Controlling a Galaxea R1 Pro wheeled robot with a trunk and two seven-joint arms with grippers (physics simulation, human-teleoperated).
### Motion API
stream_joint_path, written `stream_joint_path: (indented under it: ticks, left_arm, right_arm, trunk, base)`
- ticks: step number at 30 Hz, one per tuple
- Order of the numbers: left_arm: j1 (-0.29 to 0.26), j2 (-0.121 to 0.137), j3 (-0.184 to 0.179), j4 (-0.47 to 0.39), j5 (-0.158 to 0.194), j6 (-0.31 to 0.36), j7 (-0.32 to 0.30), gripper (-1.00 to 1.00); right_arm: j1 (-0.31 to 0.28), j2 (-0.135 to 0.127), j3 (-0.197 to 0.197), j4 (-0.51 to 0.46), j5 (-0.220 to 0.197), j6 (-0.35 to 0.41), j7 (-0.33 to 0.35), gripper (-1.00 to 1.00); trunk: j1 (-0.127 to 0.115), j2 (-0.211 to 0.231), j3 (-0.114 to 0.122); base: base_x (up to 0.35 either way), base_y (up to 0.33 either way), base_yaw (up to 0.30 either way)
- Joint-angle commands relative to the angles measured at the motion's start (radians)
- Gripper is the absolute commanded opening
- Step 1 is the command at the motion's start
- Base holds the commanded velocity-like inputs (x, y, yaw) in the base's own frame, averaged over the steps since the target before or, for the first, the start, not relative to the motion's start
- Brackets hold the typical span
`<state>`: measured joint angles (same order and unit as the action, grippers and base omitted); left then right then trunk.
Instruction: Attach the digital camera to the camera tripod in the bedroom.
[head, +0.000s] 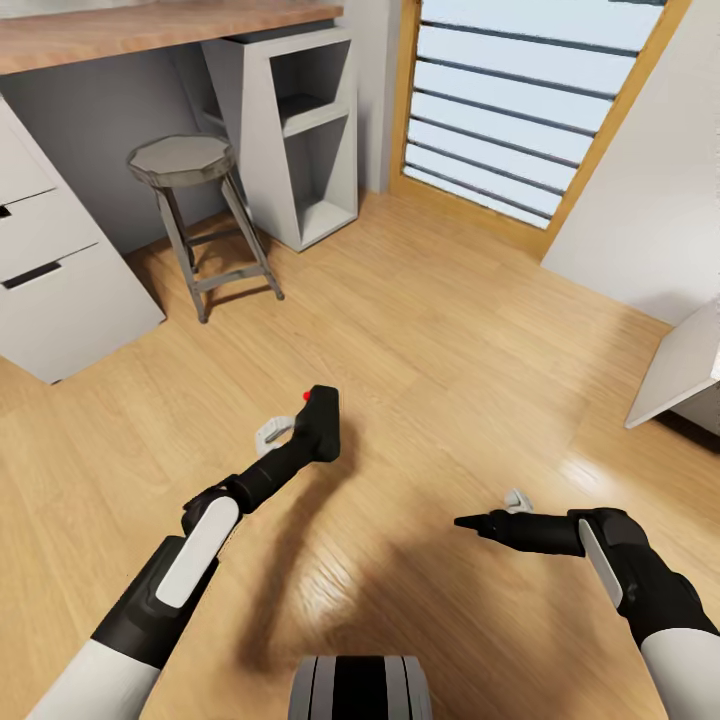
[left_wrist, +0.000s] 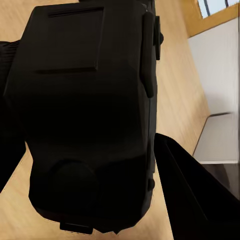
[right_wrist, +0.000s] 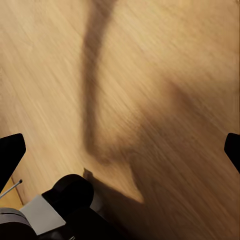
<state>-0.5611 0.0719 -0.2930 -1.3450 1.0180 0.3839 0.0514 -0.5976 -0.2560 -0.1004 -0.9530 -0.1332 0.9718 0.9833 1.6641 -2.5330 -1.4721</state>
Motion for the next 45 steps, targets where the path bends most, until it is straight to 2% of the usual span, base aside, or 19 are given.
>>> stream_joint_path:
  ticks: [1, 3, 5, 19, 23, 27, 29, 31, 36, 45]
  left_arm:
    - [0.0, 0.017, -0.001, -0.003, 0.022, 0.002, 0.001, -1.0]
    - [0.0, 0.036, 0.0, -0.005, 0.037, 0.001, -0.001, -1.0]
    - [0.0, 0.039, 0.0, -0.005, 0.041, 0.0, 0.0, -1.0]
    - [0.0, 0.043, 0.0, -0.006, 0.044, -0.001, -0.003, -1.0]
    - [0.0, 0.044, 0.0, -0.006, 0.044, -0.003, -0.012, -1.0]
    - [0.0, 0.046, -0.001, -0.004, 0.043, -0.003, -0.074, -1.0]
    - [0.0, 0.047, -0.001, 0.0, 0.039, -0.003, -0.126, -1.0]
    - [0.0, 0.048, -0.001, 0.004, 0.032, -0.005, -0.209, -1.0]
    - [0.0, 0.048, -0.001, 0.006, 0.029, -0.006, -0.235, -1.0]
    - [0.0, 0.048, -0.001, 0.008, 0.03, -0.007, -0.241, -1.0]
  right_arm:
    - [0.0, 0.0, 0.0, 0.0, -0.003, 0.006, 0.0, 1.0]
    - [0.0, 0.001, 0.001, -0.001, -0.003, 0.006, 0.0, 1.0]
    - [0.0, 0.001, 0.003, -0.001, -0.004, 0.006, 0.0, 1.0]
    - [0.0, 0.0, 0.002, -0.003, -0.006, 0.007, 0.026, 1.0]
    - [0.0, 0.0, 0.001, -0.003, -0.003, 0.008, 0.081, 1.0]
    - [-0.001, -0.001, 0.001, -0.003, 0.0, 0.008, 0.107, 1.0]
    - [0.0, -0.001, 0.001, -0.003, 0.0, 0.008, 0.113, 1.0]
    - [0.0, -0.002, 0.001, -0.003, 0.001, 0.008, 0.117, 1.0]
    - [0.0, -0.002, 0.001, -0.003, 0.002, 0.008, 0.118, 1.0]
    - [-0.001, -0.002, 0.001, -0.002, 0.004, 0.008, 0.118, 1.0]
  trunk:
    - [-0.001, 0.0, 0.003]
    - [-0.001, 0.0, 0.011]
    - [-0.002, 0.001, 0.019]
    - [-0.009, 0.004, 0.073]
    - [-0.01, 0.005, 0.088]
    - [-0.012, 0.006, 0.104]
    - [-0.013, 0.007, 0.112]
    - [-0.014, 0.007, 0.119]
    - [-0.016, 0.008, 0.139]
    - [-0.02, 0.01, 0.173]
  base:
    - [0.0, 0.0, 0.0]
    - [0.0, 0.0, 0.0]
    - [0.0, 0.0, 0.0]
    - [0.0, 0.0, 0.0]
    - [0.0, 0.0, 0.0]
    - [0.0, 0.0, 0.0]
    - [0.0, 0.0, 0.0]
    - [0.0, 0.0, 0.0]
    - [0.0, 0.0, 0.0]
    - [0.0, 0.0, 0.0]
